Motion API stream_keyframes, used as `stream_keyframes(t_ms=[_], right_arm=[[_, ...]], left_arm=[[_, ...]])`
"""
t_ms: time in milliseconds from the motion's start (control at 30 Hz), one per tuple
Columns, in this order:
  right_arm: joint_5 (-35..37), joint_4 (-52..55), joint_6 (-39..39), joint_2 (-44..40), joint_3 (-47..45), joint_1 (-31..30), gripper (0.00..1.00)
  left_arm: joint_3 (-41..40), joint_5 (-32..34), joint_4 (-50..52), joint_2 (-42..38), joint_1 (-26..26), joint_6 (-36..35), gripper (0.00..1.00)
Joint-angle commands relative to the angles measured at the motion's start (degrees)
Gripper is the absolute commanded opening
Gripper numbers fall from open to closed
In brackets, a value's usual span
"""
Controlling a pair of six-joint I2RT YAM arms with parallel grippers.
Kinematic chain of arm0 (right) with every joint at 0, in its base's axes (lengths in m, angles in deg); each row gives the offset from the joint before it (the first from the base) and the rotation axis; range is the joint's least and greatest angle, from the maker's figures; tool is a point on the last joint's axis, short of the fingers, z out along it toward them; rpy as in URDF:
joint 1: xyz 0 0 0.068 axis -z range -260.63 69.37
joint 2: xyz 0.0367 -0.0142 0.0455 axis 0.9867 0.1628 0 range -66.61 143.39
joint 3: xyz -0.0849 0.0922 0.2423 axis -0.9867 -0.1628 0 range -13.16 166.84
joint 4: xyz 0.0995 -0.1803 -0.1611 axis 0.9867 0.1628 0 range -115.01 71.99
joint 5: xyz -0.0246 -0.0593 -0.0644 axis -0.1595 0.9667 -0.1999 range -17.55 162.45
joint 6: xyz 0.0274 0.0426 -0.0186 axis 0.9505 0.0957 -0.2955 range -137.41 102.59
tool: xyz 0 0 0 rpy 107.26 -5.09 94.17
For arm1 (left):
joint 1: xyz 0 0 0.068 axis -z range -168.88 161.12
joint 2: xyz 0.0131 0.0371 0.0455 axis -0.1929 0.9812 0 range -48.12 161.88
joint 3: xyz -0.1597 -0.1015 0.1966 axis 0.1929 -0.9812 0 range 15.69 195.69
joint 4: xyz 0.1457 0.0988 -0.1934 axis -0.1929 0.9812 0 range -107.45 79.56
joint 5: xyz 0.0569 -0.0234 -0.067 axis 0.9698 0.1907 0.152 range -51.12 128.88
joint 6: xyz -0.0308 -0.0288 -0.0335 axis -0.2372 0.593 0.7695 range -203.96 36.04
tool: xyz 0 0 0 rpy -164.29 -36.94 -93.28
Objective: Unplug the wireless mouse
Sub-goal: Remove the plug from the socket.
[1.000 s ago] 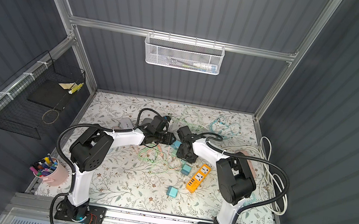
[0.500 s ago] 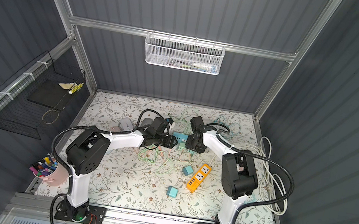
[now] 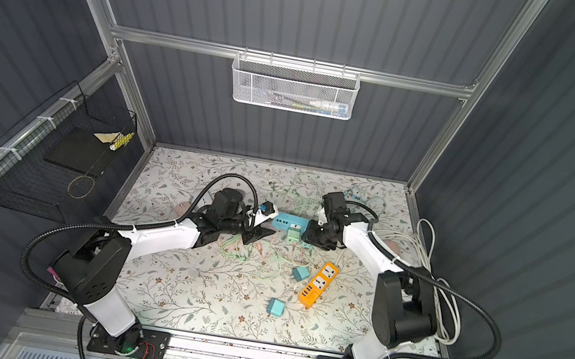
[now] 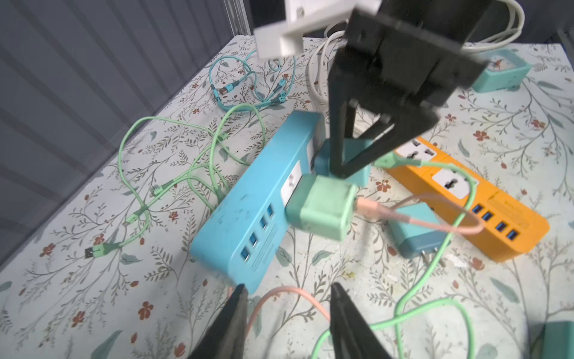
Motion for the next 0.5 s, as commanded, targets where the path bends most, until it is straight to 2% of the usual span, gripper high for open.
stream_keyframes(t_ms=[0, 100, 467], right_arm=[[-6.85, -1.51, -3.74, -4.58, -1.12, 0.20, 0.12], [-8.33, -1.18, -4.21, -7.02, -1.97, 0.20, 0.12], [-11.10, -1.48, -4.92, -8.70, -3.16, 0.20, 0.11]], left_arm=[[-0.43, -5.68, -1.68, -2.10, -1.90, -8.93, 0.51], [1.83, -6.68, 0.75, -1.81, -1.85, -9.59, 0.52], [5.24, -15.26, -1.07, -2.68, -1.82, -2.32, 0.56]])
